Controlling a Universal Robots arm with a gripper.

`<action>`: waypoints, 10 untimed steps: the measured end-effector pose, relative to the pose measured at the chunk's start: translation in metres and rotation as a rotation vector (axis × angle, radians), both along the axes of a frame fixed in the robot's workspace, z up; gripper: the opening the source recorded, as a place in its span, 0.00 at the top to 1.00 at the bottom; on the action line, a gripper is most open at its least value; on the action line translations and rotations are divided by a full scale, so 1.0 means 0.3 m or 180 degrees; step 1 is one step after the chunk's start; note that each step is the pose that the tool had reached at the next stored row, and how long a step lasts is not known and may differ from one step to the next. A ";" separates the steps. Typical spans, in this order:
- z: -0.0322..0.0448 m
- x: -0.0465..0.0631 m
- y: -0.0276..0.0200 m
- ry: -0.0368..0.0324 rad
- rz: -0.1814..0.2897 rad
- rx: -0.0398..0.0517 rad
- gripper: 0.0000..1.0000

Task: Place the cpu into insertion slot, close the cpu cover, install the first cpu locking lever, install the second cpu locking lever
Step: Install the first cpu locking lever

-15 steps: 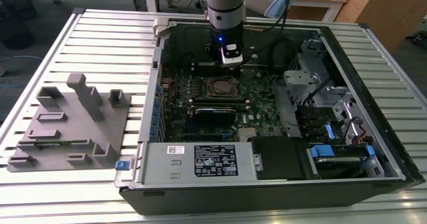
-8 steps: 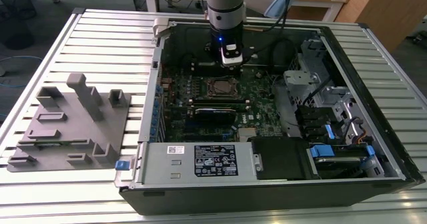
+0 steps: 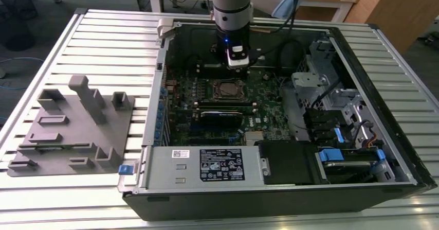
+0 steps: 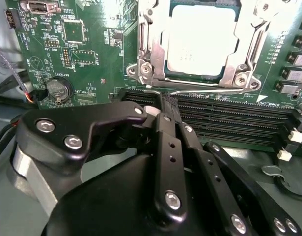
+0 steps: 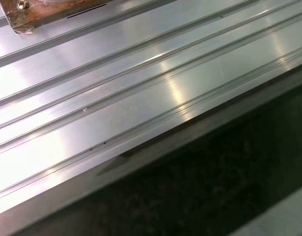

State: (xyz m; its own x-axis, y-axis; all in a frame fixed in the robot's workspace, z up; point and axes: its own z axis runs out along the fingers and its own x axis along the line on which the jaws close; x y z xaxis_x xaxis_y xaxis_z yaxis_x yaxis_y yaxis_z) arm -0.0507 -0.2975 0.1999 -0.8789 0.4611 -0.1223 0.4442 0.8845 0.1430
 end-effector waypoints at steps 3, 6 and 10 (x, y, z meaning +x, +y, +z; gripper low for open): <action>0.000 0.000 -0.003 0.0000 -0.0017 0.0000 0.89; 0.000 0.000 -0.005 0.0000 -0.0034 0.0000 0.89; 0.000 0.000 -0.010 0.0000 -0.0062 0.0000 0.89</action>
